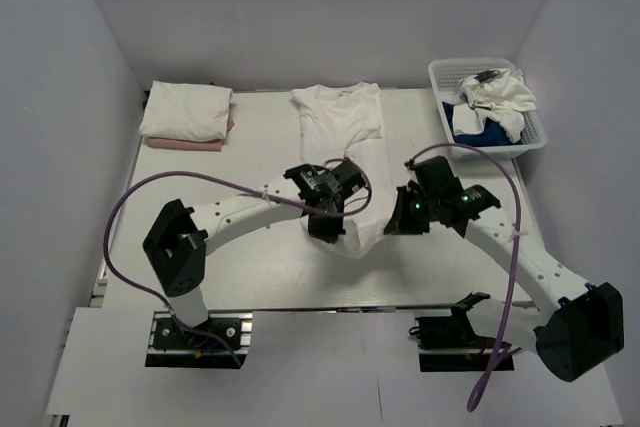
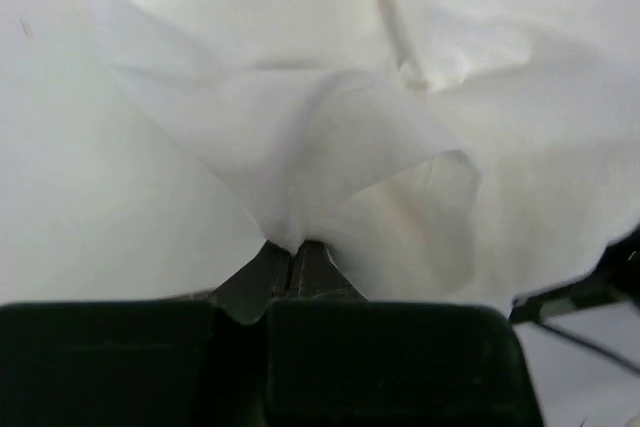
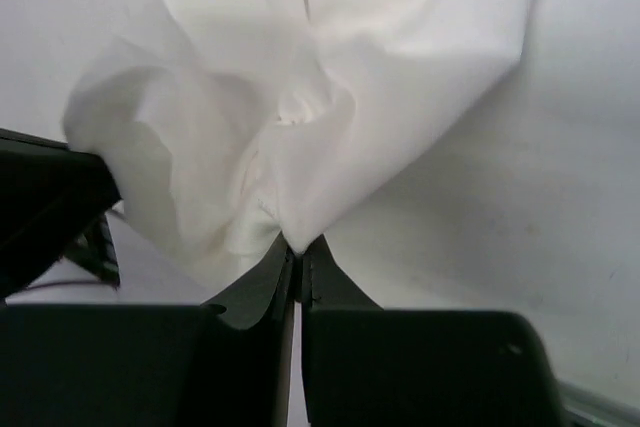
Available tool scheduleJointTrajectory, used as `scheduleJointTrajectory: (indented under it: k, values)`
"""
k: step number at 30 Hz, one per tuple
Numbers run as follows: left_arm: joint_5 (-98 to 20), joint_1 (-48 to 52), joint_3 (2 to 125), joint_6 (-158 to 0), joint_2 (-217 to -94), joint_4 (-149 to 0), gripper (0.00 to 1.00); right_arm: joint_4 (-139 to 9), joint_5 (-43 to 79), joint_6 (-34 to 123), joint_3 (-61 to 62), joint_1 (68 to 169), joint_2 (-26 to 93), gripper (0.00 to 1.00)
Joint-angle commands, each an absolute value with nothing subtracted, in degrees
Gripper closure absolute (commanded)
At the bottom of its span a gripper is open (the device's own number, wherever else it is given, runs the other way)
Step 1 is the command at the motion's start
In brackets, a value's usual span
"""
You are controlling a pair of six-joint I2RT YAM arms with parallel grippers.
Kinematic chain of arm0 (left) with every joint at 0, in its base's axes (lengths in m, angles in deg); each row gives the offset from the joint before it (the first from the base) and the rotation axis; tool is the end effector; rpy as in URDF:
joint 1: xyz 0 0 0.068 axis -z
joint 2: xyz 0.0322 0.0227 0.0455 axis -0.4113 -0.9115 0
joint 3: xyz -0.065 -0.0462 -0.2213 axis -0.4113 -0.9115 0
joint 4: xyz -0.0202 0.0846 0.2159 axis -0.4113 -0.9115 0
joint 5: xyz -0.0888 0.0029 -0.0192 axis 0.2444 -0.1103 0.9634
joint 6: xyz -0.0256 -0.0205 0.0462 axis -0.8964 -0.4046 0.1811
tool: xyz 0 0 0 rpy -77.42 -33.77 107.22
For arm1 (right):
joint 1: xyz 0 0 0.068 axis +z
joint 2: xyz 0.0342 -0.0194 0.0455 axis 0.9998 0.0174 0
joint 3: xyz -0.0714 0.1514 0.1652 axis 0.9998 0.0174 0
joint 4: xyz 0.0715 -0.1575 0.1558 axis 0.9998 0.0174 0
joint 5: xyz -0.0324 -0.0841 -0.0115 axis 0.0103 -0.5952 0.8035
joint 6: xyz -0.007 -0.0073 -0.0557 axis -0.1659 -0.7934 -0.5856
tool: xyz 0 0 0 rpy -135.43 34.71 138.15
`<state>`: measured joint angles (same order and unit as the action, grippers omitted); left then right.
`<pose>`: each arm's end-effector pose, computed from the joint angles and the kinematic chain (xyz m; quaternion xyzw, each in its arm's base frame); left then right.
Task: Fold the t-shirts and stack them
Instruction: Grab the bottom of the folded rectangular tshirt with both arms, then fold the folded rectangular tshirt in 1/3 of the way
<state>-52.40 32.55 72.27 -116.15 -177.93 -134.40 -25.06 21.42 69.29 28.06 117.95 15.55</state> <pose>0.1684 -0.2515 0.2192 0.0627 0.9893 -0.0743 0.1092 0.1750 0.1055 0.2244 -0.0077 0.9499 0.2298 0.2117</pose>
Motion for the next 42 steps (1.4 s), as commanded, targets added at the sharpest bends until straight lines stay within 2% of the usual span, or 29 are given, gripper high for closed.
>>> scheduleJointTrajectory:
  k: [1, 7, 14, 21, 34, 42]
  values:
    - [-59.64, 28.38, 80.68, -116.48, -182.69, -141.98, 1.0, -26.94, 15.1, 69.25, 21.7, 117.66, 19.25, 1.0]
    - [-60.17, 19.41, 94.47, -112.97, -189.63, -142.52, 1.0, -29.05, 10.7, 67.41, 10.98, 116.25, 30.32, 1.0]
    - [-59.66, 14.83, 109.61, -107.79, -198.42, -141.29, 1.0, -30.99, 5.34, 66.27, -2.3, 113.88, 44.81, 1.0]
    - [-55.08, 9.99, 116.55, -106.02, -204.5, -139.53, 1.0, -31.69, 6.66, 66.0, -11.87, 111.94, 51.95, 1.0]
    - [-47.26, 4.36, 122.18, -101.72, -212.93, -129.25, 1.0, -32.4, 9.56, 65.64, -25.67, 107.9, 67.94, 1.0]
    - [-46.02, 2.08, 124.12, -101.72, -216.01, -124.24, 1.0, -38.81, 13.59, 66.35, -26.3, 106.32, 73.04, 1.0]
